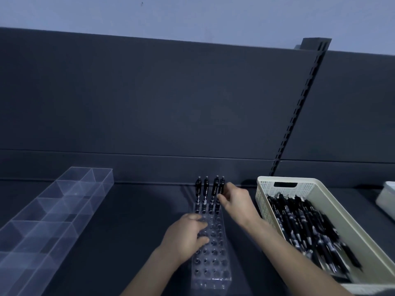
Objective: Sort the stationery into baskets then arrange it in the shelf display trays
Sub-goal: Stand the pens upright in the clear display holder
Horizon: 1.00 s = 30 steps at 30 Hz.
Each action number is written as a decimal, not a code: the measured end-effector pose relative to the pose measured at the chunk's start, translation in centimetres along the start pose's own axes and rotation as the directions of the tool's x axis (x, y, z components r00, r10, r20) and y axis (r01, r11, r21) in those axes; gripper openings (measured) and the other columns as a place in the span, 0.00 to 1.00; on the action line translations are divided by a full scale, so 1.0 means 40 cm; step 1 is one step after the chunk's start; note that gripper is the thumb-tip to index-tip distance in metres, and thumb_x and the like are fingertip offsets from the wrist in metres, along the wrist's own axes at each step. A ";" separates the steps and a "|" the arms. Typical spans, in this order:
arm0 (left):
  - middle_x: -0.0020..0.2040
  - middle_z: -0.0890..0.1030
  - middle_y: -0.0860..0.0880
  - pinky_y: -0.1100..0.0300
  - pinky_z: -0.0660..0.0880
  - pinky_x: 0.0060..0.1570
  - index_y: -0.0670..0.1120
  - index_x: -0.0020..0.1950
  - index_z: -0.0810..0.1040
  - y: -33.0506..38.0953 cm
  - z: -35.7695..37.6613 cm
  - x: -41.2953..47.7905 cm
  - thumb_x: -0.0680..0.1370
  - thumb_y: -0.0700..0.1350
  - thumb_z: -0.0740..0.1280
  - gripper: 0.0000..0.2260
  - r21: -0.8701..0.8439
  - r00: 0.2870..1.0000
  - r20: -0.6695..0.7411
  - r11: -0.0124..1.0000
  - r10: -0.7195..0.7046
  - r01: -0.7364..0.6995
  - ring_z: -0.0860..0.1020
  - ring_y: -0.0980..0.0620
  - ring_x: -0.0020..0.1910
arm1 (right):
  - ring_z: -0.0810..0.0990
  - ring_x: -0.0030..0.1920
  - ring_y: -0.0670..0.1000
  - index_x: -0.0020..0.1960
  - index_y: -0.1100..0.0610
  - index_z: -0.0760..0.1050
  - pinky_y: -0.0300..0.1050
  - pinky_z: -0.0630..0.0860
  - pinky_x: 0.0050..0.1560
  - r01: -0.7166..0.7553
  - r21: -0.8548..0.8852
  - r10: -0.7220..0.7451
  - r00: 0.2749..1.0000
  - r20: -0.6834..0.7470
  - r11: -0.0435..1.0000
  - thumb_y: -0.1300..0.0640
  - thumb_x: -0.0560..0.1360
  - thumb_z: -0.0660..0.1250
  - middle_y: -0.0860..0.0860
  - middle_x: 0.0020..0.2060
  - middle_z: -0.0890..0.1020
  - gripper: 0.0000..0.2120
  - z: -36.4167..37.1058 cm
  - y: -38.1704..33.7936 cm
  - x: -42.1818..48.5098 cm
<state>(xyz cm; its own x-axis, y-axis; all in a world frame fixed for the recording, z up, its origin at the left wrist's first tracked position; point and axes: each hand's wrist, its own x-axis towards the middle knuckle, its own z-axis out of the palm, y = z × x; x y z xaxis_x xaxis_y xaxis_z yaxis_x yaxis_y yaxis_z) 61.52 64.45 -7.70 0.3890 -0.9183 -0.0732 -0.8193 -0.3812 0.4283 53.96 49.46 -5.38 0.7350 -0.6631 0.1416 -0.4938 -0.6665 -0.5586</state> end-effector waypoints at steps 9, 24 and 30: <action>0.63 0.74 0.52 0.61 0.71 0.59 0.46 0.62 0.76 0.038 -0.011 0.022 0.81 0.48 0.57 0.14 -0.040 0.996 -0.084 0.999 -0.002 -0.002 0.72 0.56 0.61 | 0.82 0.47 0.50 0.59 0.61 0.76 0.36 0.74 0.53 -0.093 0.111 0.106 0.987 -0.120 0.989 0.62 0.73 0.68 0.55 0.47 0.84 0.14 -0.135 0.083 -0.107; 0.58 0.73 0.42 0.56 0.69 0.56 0.40 0.56 0.71 0.546 0.144 0.256 0.81 0.45 0.56 0.10 -0.172 0.990 0.001 0.975 -0.142 0.140 0.73 0.43 0.60 | 0.76 0.59 0.59 0.57 0.63 0.73 0.44 0.69 0.54 -0.248 -0.211 0.286 0.942 0.177 0.946 0.60 0.78 0.57 0.60 0.58 0.78 0.12 -0.343 0.456 -0.188; 0.73 0.46 0.29 0.48 0.62 0.67 0.41 0.66 0.61 0.574 0.215 0.331 0.81 0.47 0.56 0.17 -0.081 0.867 0.137 0.867 -0.478 0.491 0.56 0.35 0.72 | 0.73 0.61 0.59 0.58 0.64 0.73 0.46 0.69 0.59 -0.230 -0.317 0.314 0.918 0.245 0.920 0.59 0.78 0.57 0.61 0.60 0.76 0.13 -0.323 0.444 -0.137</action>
<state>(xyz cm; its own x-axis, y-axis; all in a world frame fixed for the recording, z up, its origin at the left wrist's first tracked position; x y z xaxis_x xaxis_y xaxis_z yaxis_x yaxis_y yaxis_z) 44.23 42.63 -6.57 0.6715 -0.6288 -0.3920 -0.4854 -0.7730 0.4085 35.17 36.85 -5.50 0.6333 -0.7340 -0.2452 -0.7706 -0.5690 -0.2870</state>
